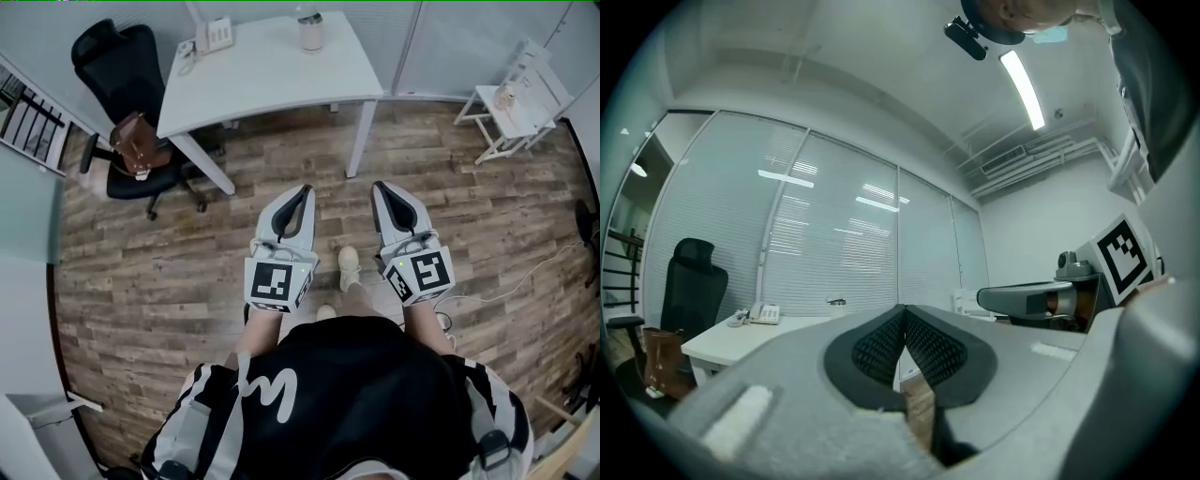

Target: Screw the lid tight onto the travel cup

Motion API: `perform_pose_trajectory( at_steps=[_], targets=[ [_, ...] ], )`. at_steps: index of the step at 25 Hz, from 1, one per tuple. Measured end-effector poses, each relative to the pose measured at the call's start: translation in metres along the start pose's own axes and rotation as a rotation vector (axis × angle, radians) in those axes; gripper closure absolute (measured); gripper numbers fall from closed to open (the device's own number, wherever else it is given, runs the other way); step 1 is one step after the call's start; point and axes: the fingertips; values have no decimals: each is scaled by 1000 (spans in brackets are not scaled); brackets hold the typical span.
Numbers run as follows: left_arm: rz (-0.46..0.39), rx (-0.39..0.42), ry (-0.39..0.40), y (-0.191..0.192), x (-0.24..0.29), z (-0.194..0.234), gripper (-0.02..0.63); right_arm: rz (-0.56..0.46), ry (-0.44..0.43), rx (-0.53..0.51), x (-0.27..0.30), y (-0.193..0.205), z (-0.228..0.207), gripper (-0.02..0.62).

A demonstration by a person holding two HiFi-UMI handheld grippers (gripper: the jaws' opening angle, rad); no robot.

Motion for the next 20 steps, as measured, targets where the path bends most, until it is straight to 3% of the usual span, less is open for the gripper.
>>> perform_pose_trajectory(
  at_steps=[5, 13, 20],
  targets=[
    [-19, -25, 8, -8, 29, 10, 604, -19, -9, -35, 21, 1, -21, 597],
    [-26, 4, -13, -17, 88, 33, 604, -59, -52, -54, 71, -3, -64, 597],
    [-33, 6, -34, -28, 133, 44, 604, -56, -88, 61, 109, 14, -104, 597]
  ],
)
Point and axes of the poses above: the fingertips, and each gripper's own axes: x forward along the fingers, z to its left, y out of its underside, and after that the axes turned 12 degrees about -x, right-handed
